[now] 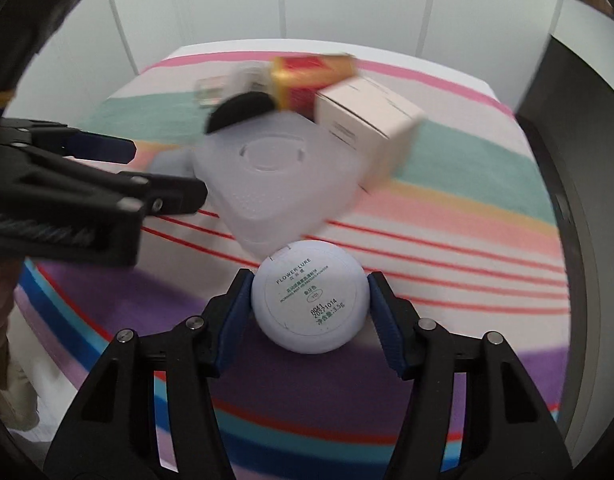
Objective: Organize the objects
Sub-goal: 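Grasp the white round compact with the right tool while the left tool grasps the white case, then lift the compact and white case off the cloth toward the box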
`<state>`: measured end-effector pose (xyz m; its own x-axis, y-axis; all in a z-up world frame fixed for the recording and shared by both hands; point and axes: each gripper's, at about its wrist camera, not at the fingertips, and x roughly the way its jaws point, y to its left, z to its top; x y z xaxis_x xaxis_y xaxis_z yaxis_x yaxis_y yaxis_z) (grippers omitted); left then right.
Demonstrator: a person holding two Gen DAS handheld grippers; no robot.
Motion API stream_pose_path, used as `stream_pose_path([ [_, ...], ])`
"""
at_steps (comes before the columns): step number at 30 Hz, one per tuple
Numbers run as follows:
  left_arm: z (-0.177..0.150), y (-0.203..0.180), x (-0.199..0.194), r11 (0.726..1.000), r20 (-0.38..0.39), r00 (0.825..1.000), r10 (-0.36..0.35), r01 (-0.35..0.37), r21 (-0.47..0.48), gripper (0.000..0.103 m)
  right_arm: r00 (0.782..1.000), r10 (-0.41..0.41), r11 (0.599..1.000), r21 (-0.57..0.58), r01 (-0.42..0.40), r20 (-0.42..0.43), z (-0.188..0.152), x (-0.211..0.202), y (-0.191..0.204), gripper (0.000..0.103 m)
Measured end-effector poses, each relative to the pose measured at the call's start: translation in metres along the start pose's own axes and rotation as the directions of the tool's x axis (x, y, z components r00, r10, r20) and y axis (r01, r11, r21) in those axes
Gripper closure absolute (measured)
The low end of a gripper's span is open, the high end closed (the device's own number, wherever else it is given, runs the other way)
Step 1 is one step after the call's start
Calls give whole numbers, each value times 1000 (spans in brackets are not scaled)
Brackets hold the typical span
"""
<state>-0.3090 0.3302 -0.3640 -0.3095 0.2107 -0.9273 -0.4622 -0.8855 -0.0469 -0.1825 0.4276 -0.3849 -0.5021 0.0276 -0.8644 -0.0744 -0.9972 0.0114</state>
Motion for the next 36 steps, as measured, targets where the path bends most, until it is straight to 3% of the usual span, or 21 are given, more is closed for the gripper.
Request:
stream_pose_path([
  [2, 2, -4, 9, 1000, 2, 1000, 17, -17, -10, 16, 1000, -1, 999, 35, 1, -7, -4, -6, -15, 43],
  [5, 0, -8, 15, 998, 34, 997, 63, -63, -11, 33, 1000, -1, 997, 75, 2, -17, -11, -13, -31, 43],
  [7, -1, -12, 11, 998, 53, 997, 55, -55, -1, 66, 1000, -2, 996, 91, 4, -21, -16, -18, -40, 43],
  [12, -3, -14, 7, 998, 15, 998, 65, -65, -23, 67, 1000, 3, 995, 105, -1, -20, -20, -28, -46, 43],
  [16, -8, -7, -8, 986, 7, 988, 152, -152, -68, 67, 1000, -8, 997, 83, 9, -12, -19, -37, -42, 43],
  [20, -9, 1, -33, 981, 22, 984, 179, -176, -83, 67, 1000, -3, 995, 100, 6, -26, -16, -43, -41, 43],
  [28, -11, 8, -103, 978, 77, 980, 182, -172, -119, 67, 1000, 5, 990, 141, -4, -8, 9, -78, -35, 43],
  [36, 2, 23, -163, 964, 104, 976, 191, -167, -209, 67, 998, -59, 993, 104, 54, 39, 52, -136, -26, 43],
])
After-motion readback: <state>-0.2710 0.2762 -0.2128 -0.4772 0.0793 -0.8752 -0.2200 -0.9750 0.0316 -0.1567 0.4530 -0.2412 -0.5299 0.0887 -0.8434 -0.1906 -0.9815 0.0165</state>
